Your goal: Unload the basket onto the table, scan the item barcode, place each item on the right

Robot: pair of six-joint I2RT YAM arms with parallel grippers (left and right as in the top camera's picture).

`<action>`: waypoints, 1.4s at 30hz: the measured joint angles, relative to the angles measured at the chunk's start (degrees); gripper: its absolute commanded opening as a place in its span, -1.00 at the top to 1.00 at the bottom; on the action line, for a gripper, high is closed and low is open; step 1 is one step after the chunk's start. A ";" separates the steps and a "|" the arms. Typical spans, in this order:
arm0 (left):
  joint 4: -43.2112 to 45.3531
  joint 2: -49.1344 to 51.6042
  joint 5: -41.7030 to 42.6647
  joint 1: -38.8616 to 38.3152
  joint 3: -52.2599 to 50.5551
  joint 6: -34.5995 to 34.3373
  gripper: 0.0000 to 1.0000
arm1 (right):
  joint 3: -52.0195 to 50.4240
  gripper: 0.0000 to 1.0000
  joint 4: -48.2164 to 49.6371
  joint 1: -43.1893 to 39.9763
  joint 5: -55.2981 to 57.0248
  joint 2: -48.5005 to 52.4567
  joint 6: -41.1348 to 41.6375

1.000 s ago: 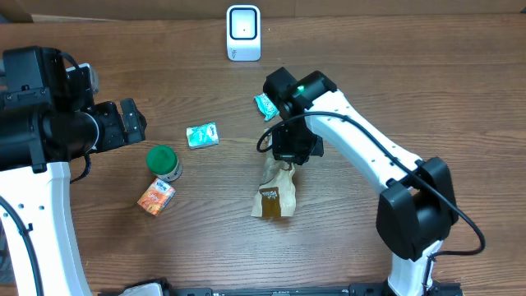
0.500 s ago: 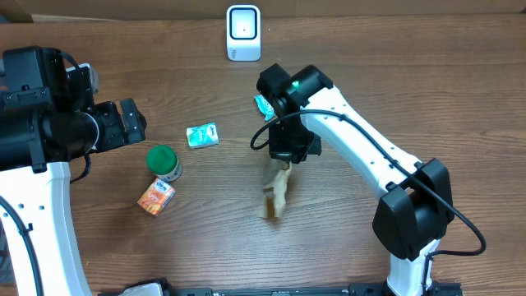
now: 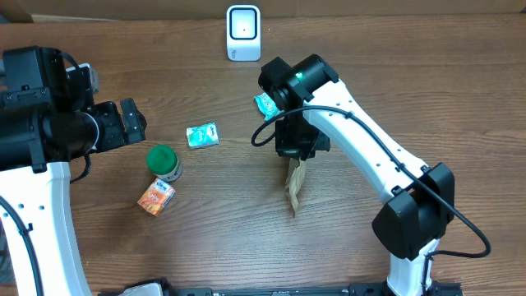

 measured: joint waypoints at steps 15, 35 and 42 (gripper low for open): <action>0.00 0.00 0.00 0.00 0.00 0.00 -0.99 | 0.00 0.50 4.44 0.02 0.52 6.14 0.02; 0.00 0.00 0.00 0.00 0.00 0.00 -1.00 | -4.57 0.27 16.61 4.44 -5.60 6.14 0.00; 0.00 0.00 0.00 0.00 0.00 0.02 -1.00 | -4.57 0.29 20.24 6.51 -6.69 6.14 0.00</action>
